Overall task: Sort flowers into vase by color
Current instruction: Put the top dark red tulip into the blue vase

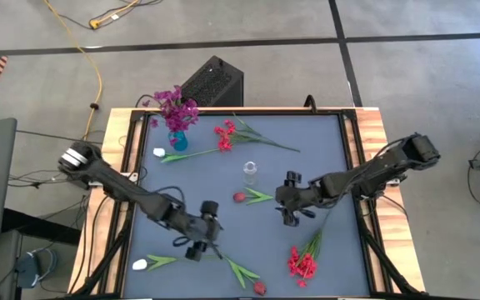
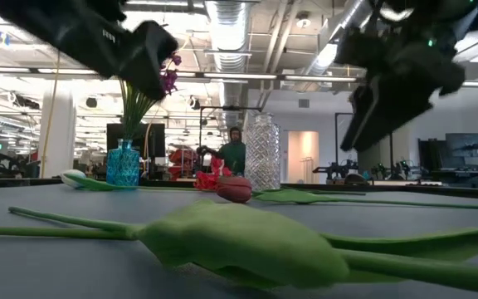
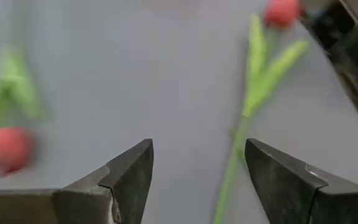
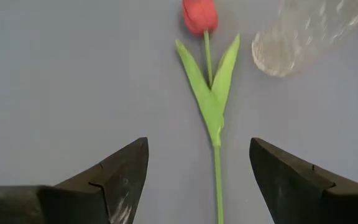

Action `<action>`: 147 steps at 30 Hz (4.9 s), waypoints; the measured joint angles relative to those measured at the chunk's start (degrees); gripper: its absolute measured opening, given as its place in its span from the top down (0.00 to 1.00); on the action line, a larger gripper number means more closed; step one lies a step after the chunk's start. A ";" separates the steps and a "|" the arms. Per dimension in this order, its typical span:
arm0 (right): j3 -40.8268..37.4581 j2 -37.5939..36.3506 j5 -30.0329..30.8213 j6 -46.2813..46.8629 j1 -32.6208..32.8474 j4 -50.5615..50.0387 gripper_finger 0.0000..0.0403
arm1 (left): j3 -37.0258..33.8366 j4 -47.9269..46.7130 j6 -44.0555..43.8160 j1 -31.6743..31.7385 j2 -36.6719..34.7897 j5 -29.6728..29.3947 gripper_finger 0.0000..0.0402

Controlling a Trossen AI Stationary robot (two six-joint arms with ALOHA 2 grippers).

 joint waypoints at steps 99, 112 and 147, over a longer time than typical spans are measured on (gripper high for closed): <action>6.91 9.73 -21.86 -21.47 -11.49 68.55 0.88 | -22.64 68.25 20.07 16.80 -9.55 -5.79 0.97; 6.91 2.86 -22.07 -24.73 -11.67 54.44 0.55 | -22.66 50.92 18.20 16.80 -27.01 -12.78 1.00; -5.97 -11.23 -23.41 -24.24 -8.70 47.42 0.55 | -26.74 32.55 21.47 16.85 -71.74 -40.56 1.00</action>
